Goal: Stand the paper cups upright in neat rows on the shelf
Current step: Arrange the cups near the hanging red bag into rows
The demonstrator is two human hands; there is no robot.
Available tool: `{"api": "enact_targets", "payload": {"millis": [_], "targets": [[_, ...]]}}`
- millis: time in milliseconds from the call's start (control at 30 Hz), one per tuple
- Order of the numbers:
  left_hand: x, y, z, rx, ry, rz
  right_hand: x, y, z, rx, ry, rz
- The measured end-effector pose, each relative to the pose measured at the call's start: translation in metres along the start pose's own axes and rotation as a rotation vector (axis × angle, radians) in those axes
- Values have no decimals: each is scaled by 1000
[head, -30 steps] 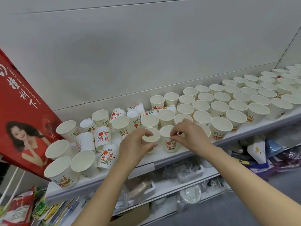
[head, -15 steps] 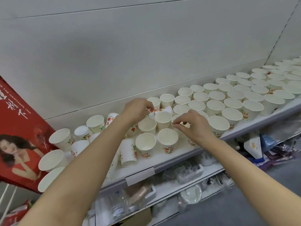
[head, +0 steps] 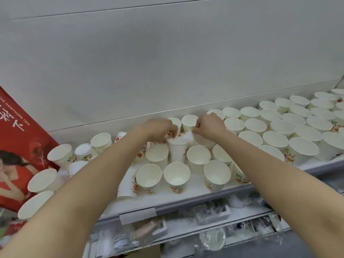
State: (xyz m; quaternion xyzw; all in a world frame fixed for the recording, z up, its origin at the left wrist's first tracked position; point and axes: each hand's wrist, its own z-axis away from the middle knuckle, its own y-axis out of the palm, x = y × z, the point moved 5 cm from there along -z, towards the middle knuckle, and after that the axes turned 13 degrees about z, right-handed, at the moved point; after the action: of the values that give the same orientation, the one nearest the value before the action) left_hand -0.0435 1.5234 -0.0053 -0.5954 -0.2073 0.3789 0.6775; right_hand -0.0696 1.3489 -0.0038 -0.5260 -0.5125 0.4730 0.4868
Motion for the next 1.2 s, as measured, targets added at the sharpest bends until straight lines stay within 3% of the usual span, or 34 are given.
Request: {"api": "enact_targets", "payload": {"millis": [200, 333, 733, 967, 1067, 1200], "targets": [[7, 1, 2, 64, -76, 57, 13, 4, -18, 32, 15, 69], [10, 5, 5, 103, -110, -3, 16, 12, -19, 84, 129, -49], [27, -17, 25, -142, -85, 156, 32, 9, -15, 153, 273, -148], [26, 3, 46, -442, -82, 236, 33, -20, 2, -3, -36, -118], [19, 19, 45, -492, -49, 213, 38, -16, 15, -91, -131, -54], [16, 23, 41, -485, -8, 314, 38, -5, 24, -202, -111, 50]]}}
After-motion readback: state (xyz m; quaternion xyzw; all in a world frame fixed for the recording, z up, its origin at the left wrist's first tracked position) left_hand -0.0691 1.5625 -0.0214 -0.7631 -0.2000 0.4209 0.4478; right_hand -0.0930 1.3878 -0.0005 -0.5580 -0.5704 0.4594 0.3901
